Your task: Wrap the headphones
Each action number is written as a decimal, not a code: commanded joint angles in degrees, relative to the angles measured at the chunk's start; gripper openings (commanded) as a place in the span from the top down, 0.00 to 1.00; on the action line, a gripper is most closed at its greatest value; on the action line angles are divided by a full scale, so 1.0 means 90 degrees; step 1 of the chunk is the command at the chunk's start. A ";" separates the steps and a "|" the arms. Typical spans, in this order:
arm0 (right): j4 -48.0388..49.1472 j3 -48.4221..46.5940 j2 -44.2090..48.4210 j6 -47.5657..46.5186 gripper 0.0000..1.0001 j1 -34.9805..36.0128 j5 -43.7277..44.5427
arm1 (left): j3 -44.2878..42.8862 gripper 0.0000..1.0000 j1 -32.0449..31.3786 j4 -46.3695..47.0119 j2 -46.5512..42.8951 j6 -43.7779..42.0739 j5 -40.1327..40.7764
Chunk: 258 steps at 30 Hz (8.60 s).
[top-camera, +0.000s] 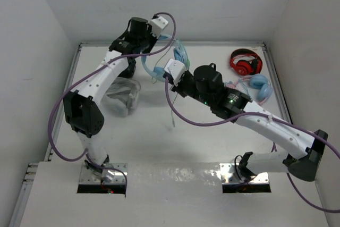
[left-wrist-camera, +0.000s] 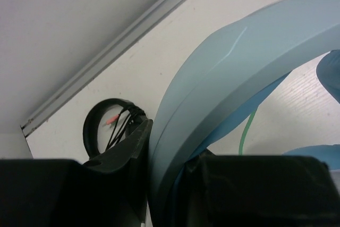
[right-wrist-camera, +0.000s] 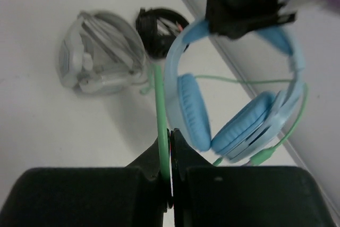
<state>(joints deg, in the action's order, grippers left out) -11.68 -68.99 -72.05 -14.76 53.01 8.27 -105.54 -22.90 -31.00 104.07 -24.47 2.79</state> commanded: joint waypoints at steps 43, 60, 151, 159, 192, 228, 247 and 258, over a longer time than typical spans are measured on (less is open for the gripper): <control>0.1073 -0.0390 -0.0890 0.0723 1.00 -0.3888 0.0693 | 0.1453 1.00 -0.0923 -0.0822 -0.1817 -0.1324 -0.1694; 0.2077 0.0263 -0.1875 0.2176 0.93 -0.3908 -0.1822 | -0.1531 1.00 -0.0933 -0.1614 -0.1359 0.0636 -0.3356; -0.1818 -0.1593 -0.2219 0.0449 1.00 0.0028 0.1805 | 0.3658 1.00 0.0504 0.2353 -0.1485 -0.1578 0.0434; -0.0305 -0.0948 -0.1780 0.0557 1.00 -0.1016 0.1854 | 0.3934 1.00 0.0200 0.1854 -0.1915 -0.1568 -0.0026; 0.4023 0.1542 -0.1291 0.2645 0.65 -0.3117 -0.2773 | 0.1024 1.00 -0.0054 -0.1233 -0.1964 0.0658 -0.3650; -0.2217 0.0929 0.1620 0.1474 0.26 -0.3107 -0.0916 | 0.0340 1.00 -0.0054 -0.0686 -0.1457 0.1820 -0.0778; -0.1309 -0.2138 -0.1250 0.3027 0.10 -0.2053 -0.0588 | 0.0135 1.00 -0.0054 -0.0784 -0.1202 0.2211 -0.0691; -0.0841 -0.1827 -0.1633 0.3134 0.15 -0.1984 -0.0069 | 0.0115 1.00 -0.0054 -0.0813 -0.1183 0.2182 -0.0710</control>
<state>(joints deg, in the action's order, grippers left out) -22.06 -85.56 -85.52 12.32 34.65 7.49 -101.25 -23.64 -42.54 94.89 -7.27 -2.39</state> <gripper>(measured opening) 0.853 0.184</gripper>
